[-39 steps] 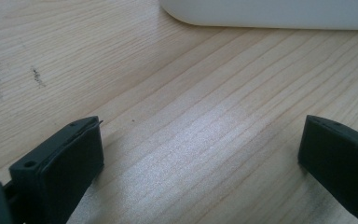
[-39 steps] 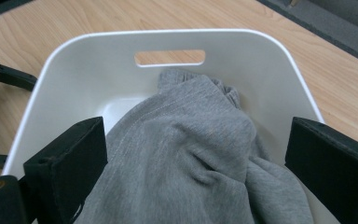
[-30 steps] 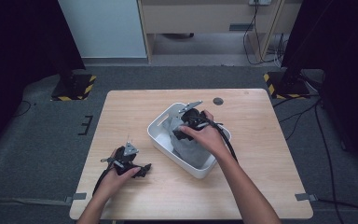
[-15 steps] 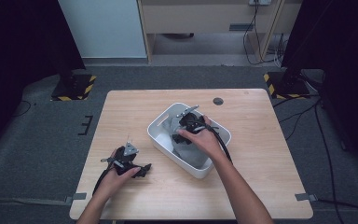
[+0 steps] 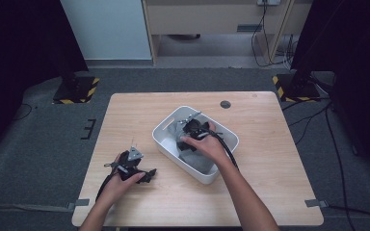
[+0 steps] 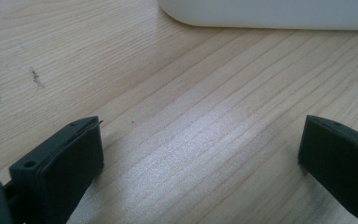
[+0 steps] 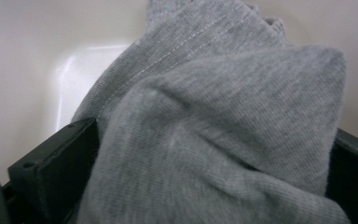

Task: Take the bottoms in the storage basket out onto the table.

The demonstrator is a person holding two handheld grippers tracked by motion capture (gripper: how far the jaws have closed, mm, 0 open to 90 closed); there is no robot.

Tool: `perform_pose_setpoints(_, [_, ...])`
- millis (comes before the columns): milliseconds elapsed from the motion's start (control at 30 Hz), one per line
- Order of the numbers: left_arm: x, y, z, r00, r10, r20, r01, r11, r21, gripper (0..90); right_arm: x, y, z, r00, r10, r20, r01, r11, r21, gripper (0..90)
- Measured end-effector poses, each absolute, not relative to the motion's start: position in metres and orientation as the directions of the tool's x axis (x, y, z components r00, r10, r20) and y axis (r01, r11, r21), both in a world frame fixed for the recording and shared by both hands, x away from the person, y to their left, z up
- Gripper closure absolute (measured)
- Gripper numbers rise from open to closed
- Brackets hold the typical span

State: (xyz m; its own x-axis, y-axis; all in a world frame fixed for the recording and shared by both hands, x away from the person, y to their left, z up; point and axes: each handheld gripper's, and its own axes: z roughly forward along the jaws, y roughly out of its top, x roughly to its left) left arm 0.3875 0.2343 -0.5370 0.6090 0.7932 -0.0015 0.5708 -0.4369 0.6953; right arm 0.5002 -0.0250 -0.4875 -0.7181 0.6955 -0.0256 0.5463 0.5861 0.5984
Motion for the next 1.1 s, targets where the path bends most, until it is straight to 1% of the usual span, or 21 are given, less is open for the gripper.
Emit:
perform_pose_setpoints(133, [0.388,0.234,-0.537,0.609,0.793,-0.001,0.571,-0.437,0.695,0.0,0.502,-0.026,-0.492,-0.712,0.702,-0.017,0.562,0.585,0.585,0.7])
perform_pose_setpoints(467, [0.388,0.234,-0.537,0.610,0.792,-0.002,0.570,-0.438,0.695,0.0,0.506,-0.027,-0.506,-0.697,0.715,0.054,0.615,0.557,0.558,0.6])
perform_pose_setpoints(733, [0.388,0.234,-0.537,0.611,0.791,-0.001,0.570,-0.439,0.694,0.0,0.503,-0.026,-0.506,-0.707,0.706,0.053,0.607,0.567,0.556,1.6])
perform_pose_setpoints(1100, [0.388,0.233,-0.537,0.611,0.792,-0.001,0.570,-0.439,0.695,0.0,0.504,-0.021,-0.514,-0.704,0.710,0.022,0.607,0.585,0.537,0.4])
